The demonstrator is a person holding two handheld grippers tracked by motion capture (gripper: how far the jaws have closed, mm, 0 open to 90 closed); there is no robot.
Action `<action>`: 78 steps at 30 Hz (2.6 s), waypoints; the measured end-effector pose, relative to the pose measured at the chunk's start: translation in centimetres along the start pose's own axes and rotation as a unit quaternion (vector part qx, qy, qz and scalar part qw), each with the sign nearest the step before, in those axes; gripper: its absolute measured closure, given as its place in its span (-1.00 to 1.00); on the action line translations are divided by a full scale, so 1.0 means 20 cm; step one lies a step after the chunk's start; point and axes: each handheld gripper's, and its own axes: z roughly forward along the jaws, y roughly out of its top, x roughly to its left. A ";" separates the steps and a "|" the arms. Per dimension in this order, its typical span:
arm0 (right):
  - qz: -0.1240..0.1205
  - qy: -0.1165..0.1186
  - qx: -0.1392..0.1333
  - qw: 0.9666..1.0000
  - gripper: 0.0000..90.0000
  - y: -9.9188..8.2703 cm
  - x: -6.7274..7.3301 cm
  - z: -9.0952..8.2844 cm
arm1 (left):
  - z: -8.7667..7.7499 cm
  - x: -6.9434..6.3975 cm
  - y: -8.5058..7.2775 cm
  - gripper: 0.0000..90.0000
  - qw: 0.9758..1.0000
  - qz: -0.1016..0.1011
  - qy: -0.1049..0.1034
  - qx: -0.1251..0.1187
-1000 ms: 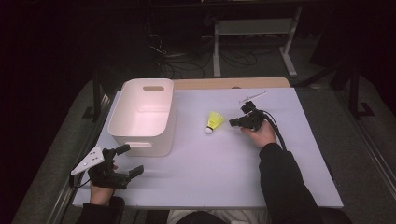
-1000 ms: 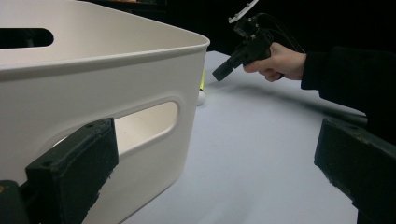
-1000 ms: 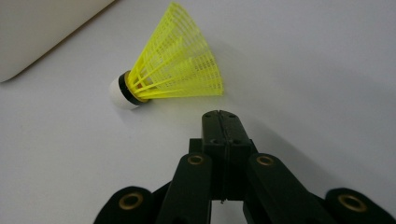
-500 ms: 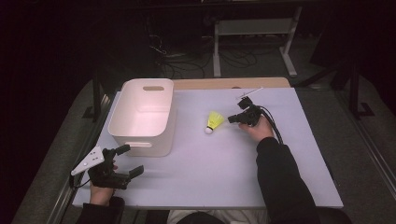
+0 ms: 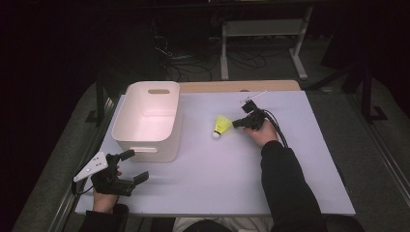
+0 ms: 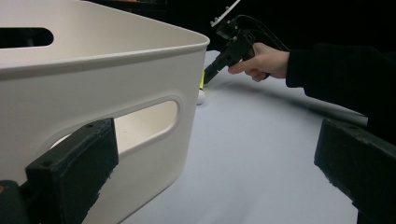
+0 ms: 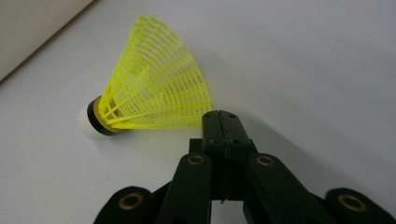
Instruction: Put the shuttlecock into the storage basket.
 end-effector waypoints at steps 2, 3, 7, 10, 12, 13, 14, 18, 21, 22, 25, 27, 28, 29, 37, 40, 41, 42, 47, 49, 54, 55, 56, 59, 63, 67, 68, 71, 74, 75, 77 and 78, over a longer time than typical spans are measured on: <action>-0.001 0.002 0.000 1.000 0.97 0.01 0.01 0.01 | 0.00 0.00 0.00 -1.00 1.000 0.000 0.000 0.000; -0.004 0.002 0.000 1.000 0.97 0.01 0.01 0.02 | 0.00 0.00 0.00 -1.00 1.000 0.000 0.000 0.000; -0.006 0.008 -0.001 1.000 0.97 0.03 0.02 0.04 | 0.00 0.00 0.00 -1.00 1.000 0.000 0.000 0.000; -0.009 0.011 0.000 1.000 0.97 0.05 0.04 0.06 | 0.00 0.00 0.00 -1.00 1.000 0.000 -0.002 0.002; -0.011 0.014 -0.002 1.000 0.97 0.06 0.06 0.07 | 0.00 0.00 0.00 -1.00 1.000 0.001 -0.002 0.002; -0.013 0.015 -0.002 1.000 0.97 0.06 0.06 0.08 | 0.00 0.00 0.00 -1.00 1.000 0.001 -0.002 0.002; -0.012 0.016 -0.001 1.000 0.97 0.07 0.07 0.08 | 0.00 0.00 0.00 -1.00 1.000 0.000 -0.002 0.002; -0.013 0.022 -0.003 1.000 0.97 0.09 0.10 0.12 | 0.00 0.00 0.00 -1.00 1.000 0.001 -0.003 0.001; -0.018 0.024 -0.004 1.000 0.97 0.11 0.11 0.13 | 0.00 0.00 0.00 -1.00 1.000 0.001 -0.002 0.001; -0.018 0.024 -0.004 1.000 0.97 0.11 0.11 0.13 | 0.00 0.00 0.00 -1.00 1.000 0.001 -0.002 0.001; -0.017 0.028 -0.005 0.999 0.97 0.13 0.13 0.15 | 0.00 0.00 0.00 -1.00 1.000 0.000 -0.003 0.000; -0.011 0.033 -0.009 0.999 0.97 0.14 0.14 0.16 | 0.00 0.00 0.00 -1.00 1.000 0.000 -0.003 0.000; -0.011 0.033 -0.009 0.999 0.97 0.14 0.14 0.16 | 0.00 0.00 0.00 -1.00 1.000 0.000 -0.003 0.000; -0.014 0.033 -0.005 0.999 0.97 0.15 0.15 0.18 | 0.00 0.00 0.00 -1.00 1.000 0.000 -0.003 -0.001; -0.022 0.041 0.001 0.999 0.97 0.17 0.20 0.23 | 0.00 0.00 0.00 -1.00 1.000 0.000 -0.003 0.000; -0.025 0.043 0.003 0.999 0.97 0.18 0.20 0.24 | 0.00 0.00 0.00 -1.00 1.000 0.000 -0.003 0.001; -0.025 0.045 0.002 0.999 0.97 0.18 0.21 0.25 | 0.00 0.00 0.00 -1.00 1.000 0.000 -0.003 0.000; -0.026 0.046 0.002 0.999 0.97 0.18 0.21 0.25 | 0.00 0.00 0.00 -1.00 1.000 0.000 -0.003 0.000; -0.034 0.050 0.005 0.998 0.97 0.20 0.25 0.26 | 0.00 0.00 0.00 -1.00 1.000 0.000 -0.003 0.000; -0.038 0.054 0.004 0.998 0.97 0.21 0.27 0.27 | 0.00 0.00 0.00 -1.00 1.000 0.001 -0.003 0.000; -0.053 0.060 0.007 0.997 0.97 0.23 0.32 0.29 | 0.00 0.00 0.00 -1.00 1.000 0.000 -0.003 -0.001; -0.053 0.060 0.007 0.997 0.97 0.23 0.32 0.29 | 0.00 0.00 0.00 -1.00 1.000 0.000 -0.003 -0.001; -0.053 0.060 0.007 0.997 0.97 0.23 0.32 0.29 | -0.01 0.00 0.00 -1.00 1.000 0.000 -0.003 0.000; -0.059 0.062 0.009 0.996 0.97 0.23 0.34 0.29 | 0.00 0.00 0.00 -1.00 1.000 0.001 -0.004 0.000; -0.069 0.063 0.007 0.996 0.97 0.23 0.35 0.27 | 0.00 0.00 0.00 -1.00 1.000 0.001 -0.003 0.000; -0.081 0.065 -0.002 0.995 0.95 0.25 0.39 0.22 | 0.00 0.00 0.00 -1.00 1.000 0.000 -0.003 0.000; -0.081 0.065 -0.002 0.995 0.95 0.25 0.39 0.22 | 0.00 0.00 0.00 -1.00 1.000 0.000 -0.003 0.000; -0.086 0.066 -0.005 0.994 0.93 0.26 0.40 0.19 | 0.00 0.00 0.00 -1.00 1.000 0.001 -0.004 0.000; -0.090 0.067 -0.005 0.994 0.89 0.26 0.41 0.16 | -0.01 0.00 0.00 -1.00 1.000 0.001 -0.004 0.000; -0.094 0.067 -0.006 0.993 0.84 0.26 0.42 0.14 | 0.00 0.00 0.00 -1.00 1.000 0.000 -0.004 -0.001; -0.101 0.069 -0.008 0.992 0.79 0.27 0.44 0.13 | -0.01 0.00 0.00 -1.00 1.000 0.000 -0.004 -0.001; -0.101 0.069 -0.008 0.992 0.79 0.27 0.44 0.13 | -0.01 0.00 0.00 -1.00 1.000 0.000 -0.004 -0.001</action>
